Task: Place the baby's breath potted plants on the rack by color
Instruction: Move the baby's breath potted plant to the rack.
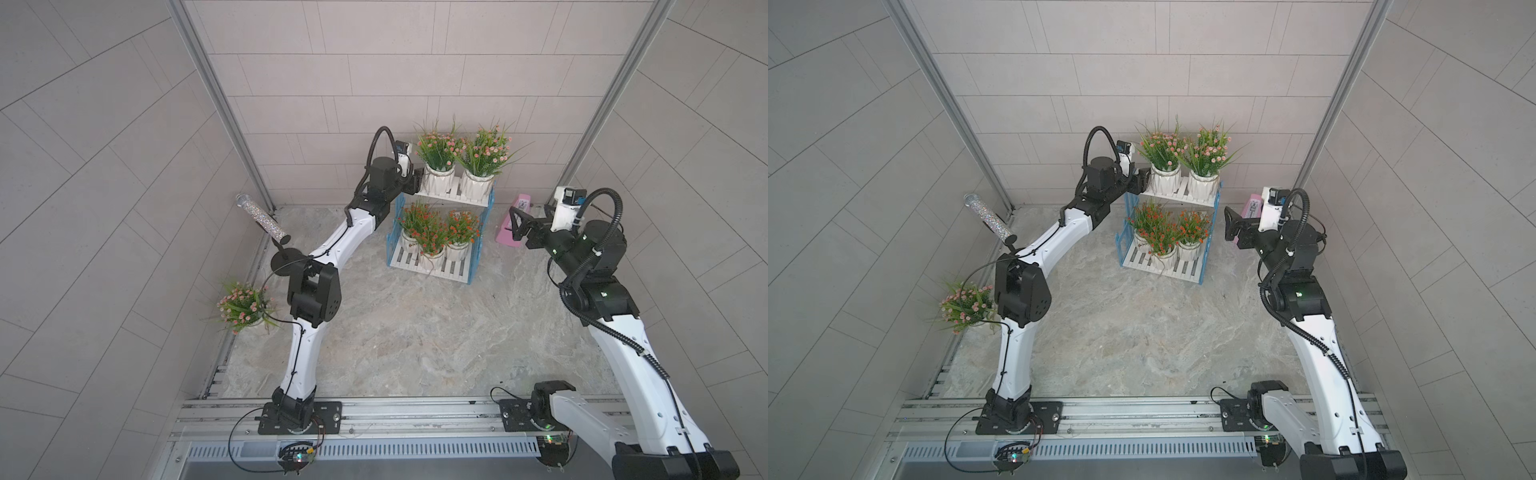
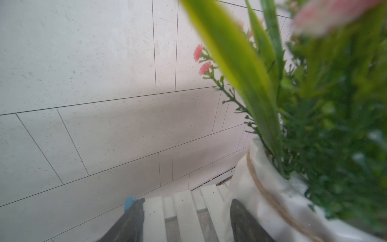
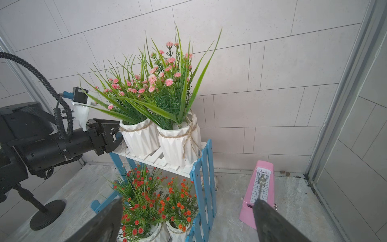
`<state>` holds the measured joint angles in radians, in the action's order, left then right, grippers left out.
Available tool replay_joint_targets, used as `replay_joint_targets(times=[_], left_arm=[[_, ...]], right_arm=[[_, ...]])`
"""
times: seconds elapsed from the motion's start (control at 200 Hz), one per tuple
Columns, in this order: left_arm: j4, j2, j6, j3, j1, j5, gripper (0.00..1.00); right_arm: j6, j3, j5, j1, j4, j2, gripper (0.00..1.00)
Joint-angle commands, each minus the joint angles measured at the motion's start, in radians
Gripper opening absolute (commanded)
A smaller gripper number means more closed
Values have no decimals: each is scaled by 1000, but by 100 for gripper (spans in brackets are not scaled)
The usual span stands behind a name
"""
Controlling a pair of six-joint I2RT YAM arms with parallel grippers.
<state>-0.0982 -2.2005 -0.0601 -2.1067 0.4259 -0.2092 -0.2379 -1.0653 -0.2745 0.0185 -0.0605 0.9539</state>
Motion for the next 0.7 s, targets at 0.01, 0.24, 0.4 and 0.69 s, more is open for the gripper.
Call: replay_joint_targets(times=[0.01, 0.24, 0.4, 0.69], left_arm=[[-11, -14, 14, -40, 35, -42, 69], [-9, -26, 11, -45, 62, -37, 69], [-3, -27, 13, -45, 68, -26, 69], [56, 27, 20, -31, 50, 87, 85]], right_arm=[[-10, 12, -17, -5, 45, -3, 99], [-5, 15, -11, -9, 45, 8, 99], [-5, 19, -9, -13, 47, 9, 99], [5, 19, 11, -18, 44, 18, 99]])
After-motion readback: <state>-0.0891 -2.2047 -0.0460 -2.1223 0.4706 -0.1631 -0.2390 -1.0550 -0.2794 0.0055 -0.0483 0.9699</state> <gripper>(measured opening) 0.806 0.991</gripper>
